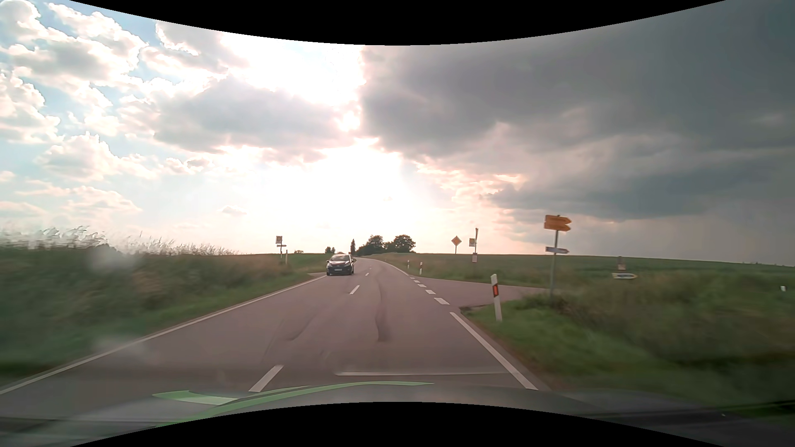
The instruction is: Follow the waypoints while adhering to traffic rules and regulations
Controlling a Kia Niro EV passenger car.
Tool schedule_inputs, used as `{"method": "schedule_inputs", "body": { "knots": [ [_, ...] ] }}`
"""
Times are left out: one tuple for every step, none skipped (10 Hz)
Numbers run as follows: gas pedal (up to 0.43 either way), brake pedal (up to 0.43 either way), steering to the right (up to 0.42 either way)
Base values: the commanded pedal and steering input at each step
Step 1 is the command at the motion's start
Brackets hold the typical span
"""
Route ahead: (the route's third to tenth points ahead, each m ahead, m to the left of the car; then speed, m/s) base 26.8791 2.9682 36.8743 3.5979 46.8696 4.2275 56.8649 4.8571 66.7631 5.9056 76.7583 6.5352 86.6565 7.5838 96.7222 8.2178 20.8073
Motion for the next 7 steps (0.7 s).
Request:
{"method": "schedule_inputs", "body": {
  "knots": [
    [0.177, 0.000, -0.006],
    [0.177, 0.000, -0.007],
    [0.177, 0.000, -0.006],
    [0.177, 0.000, -0.006],
    [0.177, 0.000, -0.007],
    [0.177, 0.000, -0.006],
    [0.177, 0.000, -0.006]
  ]
}}
